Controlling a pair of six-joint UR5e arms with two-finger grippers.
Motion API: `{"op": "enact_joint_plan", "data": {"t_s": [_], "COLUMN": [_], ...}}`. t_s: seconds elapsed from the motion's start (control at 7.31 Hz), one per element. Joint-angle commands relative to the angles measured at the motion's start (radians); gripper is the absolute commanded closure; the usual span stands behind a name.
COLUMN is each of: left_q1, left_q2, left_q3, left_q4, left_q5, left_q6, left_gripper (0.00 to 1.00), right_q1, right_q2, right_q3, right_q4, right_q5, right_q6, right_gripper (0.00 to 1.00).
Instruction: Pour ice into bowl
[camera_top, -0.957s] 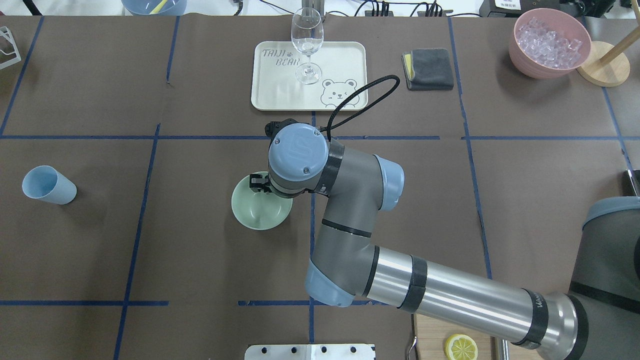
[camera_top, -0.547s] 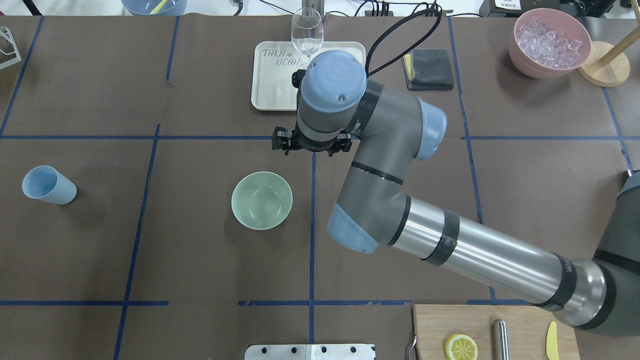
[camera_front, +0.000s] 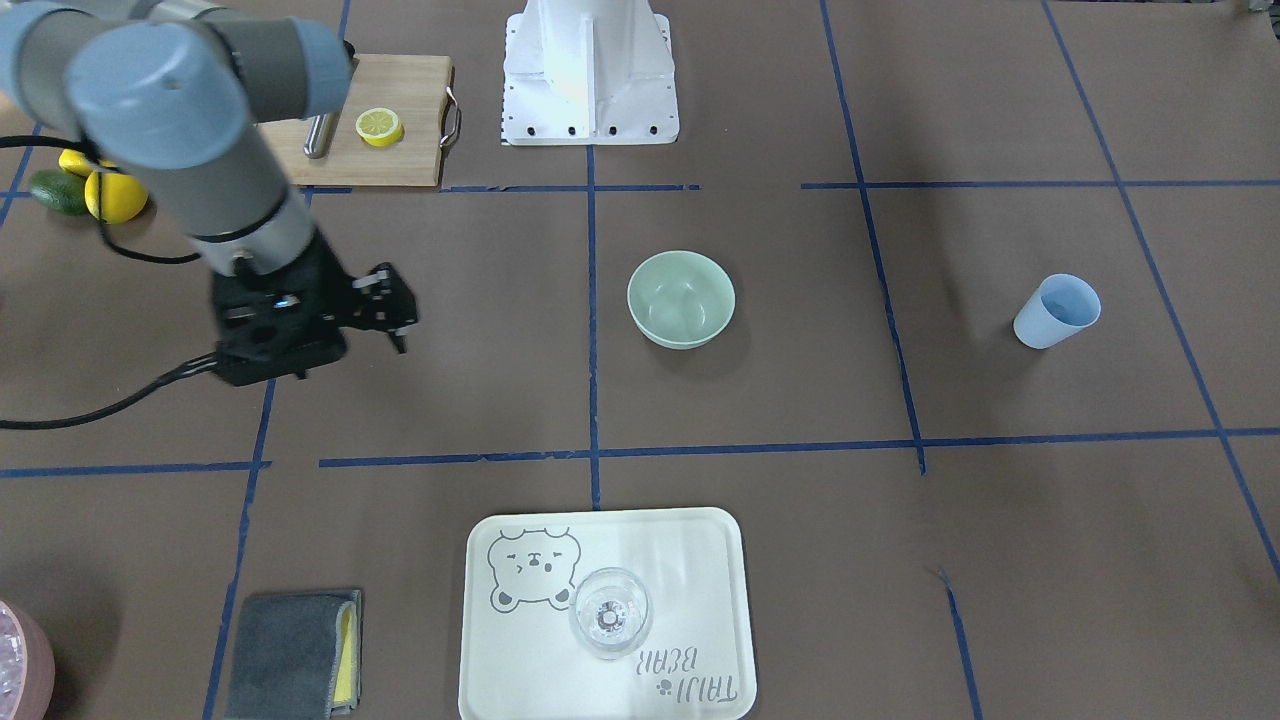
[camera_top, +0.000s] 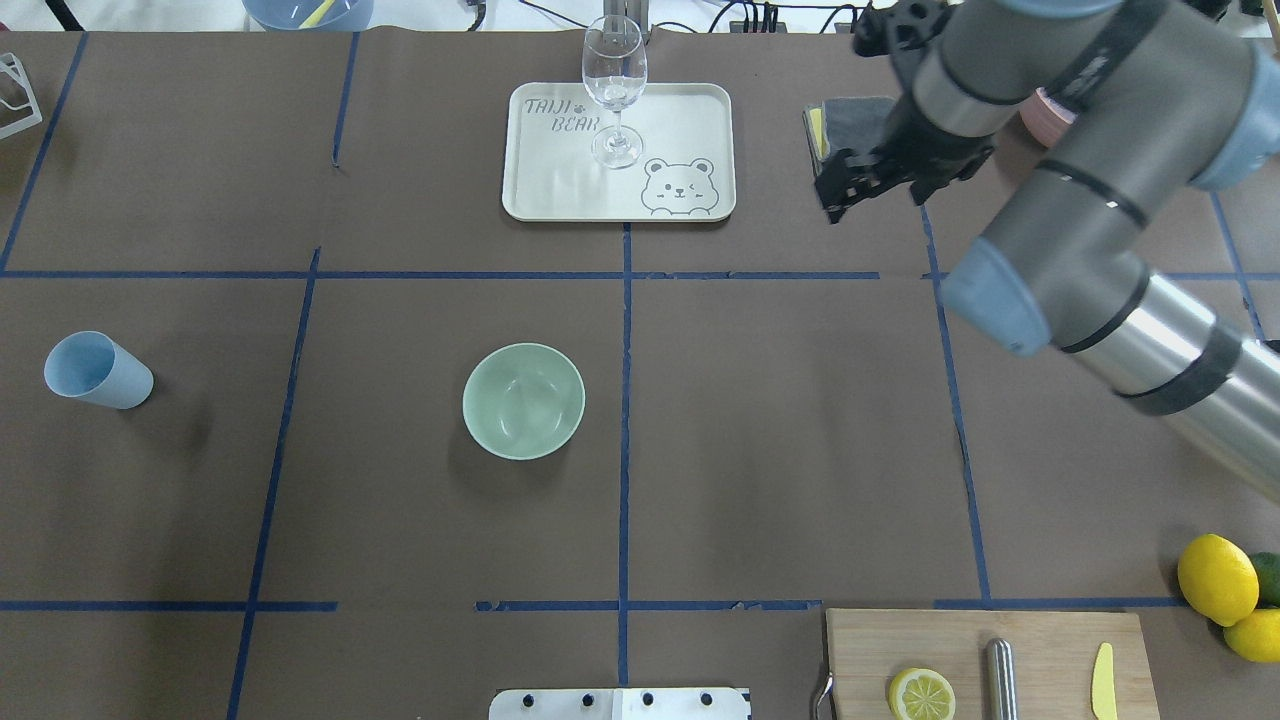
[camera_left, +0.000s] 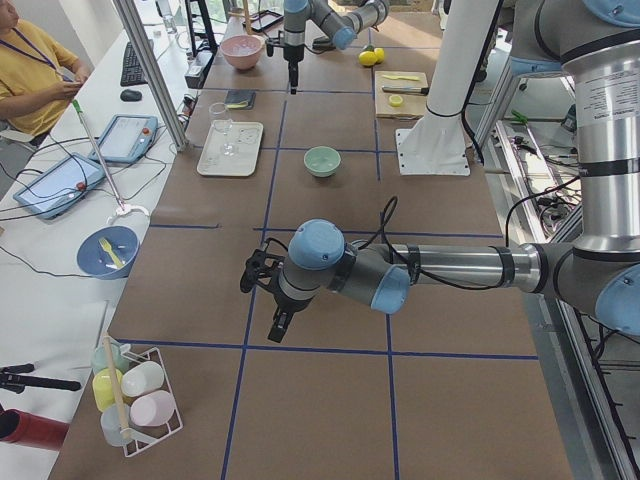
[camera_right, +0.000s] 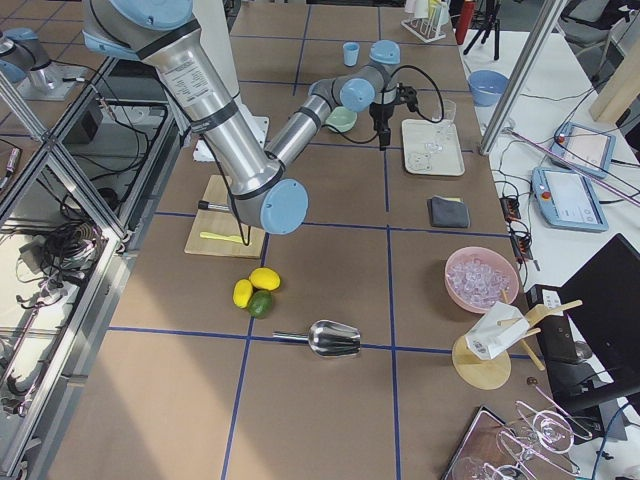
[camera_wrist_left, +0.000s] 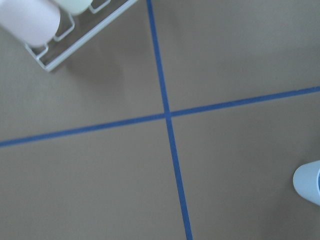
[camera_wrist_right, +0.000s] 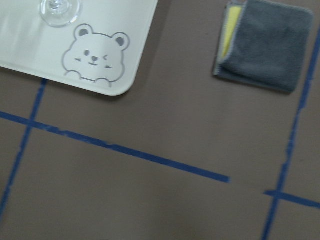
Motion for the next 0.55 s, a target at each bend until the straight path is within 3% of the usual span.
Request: {"op": "enact_joint_plan", "data": {"t_s": [0.0, 0.41], "left_q1": [-0.002, 0.119], "left_q2": [-0.051, -0.059], "left_q3": [0.043, 0.037], "left_q4": [-0.232, -0.485], "left_q5": [-0.011, 0.003], "left_q6": [-0.018, -0.410], "left_gripper": [0.00, 0.00], "right_q1": [0.216, 0.355], "right_q2": [-0.182, -0.404], "right_q3": [0.009, 0.014], "right_q4": [-0.003, 0.029], "right_q5": [0.092, 0.105], "right_q6": [-0.353, -0.627], "right_gripper": [0.00, 0.00]}}
